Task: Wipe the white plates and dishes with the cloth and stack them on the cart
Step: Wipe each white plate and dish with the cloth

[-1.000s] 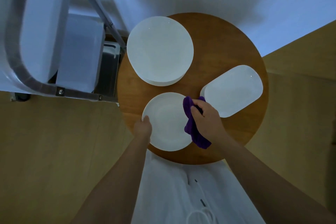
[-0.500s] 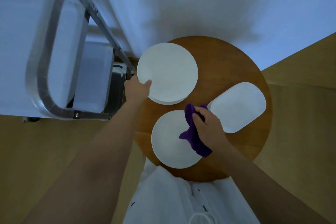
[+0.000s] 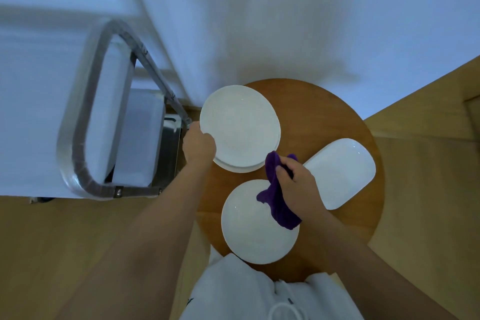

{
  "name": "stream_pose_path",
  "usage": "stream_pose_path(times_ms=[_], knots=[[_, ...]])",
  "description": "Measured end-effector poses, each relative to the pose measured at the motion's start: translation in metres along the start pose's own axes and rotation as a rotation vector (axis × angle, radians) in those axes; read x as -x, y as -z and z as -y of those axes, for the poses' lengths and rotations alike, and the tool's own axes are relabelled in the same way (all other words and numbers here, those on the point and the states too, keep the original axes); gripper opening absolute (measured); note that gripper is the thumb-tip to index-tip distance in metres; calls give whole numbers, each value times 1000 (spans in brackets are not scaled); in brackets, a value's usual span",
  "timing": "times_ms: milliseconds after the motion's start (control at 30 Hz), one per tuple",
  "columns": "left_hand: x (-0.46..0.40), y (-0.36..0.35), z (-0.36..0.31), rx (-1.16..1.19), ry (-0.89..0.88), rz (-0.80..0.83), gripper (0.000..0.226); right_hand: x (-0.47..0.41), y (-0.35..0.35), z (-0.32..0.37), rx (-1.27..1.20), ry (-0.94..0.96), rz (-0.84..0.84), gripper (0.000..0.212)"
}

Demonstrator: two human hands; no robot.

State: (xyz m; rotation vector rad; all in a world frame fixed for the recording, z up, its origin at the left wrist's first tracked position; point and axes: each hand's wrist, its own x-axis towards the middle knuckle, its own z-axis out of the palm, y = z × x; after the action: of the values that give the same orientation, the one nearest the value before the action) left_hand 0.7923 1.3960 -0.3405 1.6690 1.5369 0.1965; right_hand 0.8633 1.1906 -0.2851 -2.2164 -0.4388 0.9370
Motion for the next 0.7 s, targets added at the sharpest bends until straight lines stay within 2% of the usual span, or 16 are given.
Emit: stream_pose_path(times_ms=[167,267,333,433,700], knots=[[-2,2,-6,252,159,108,31,3,-1,9,-75,-21,-12,30],[0,4,-8,420,288,150,33,4,1,15,-222,-51,-48,21],[4,1,-6,468,310,179,36,6,5,22,-347,-65,-78,15],[13,-3,-6,478,328,188,45,9,10,34,-466,-70,-106,18],[41,10,-15,740,456,217,47,11,30,59,-507,52,-177,20]])
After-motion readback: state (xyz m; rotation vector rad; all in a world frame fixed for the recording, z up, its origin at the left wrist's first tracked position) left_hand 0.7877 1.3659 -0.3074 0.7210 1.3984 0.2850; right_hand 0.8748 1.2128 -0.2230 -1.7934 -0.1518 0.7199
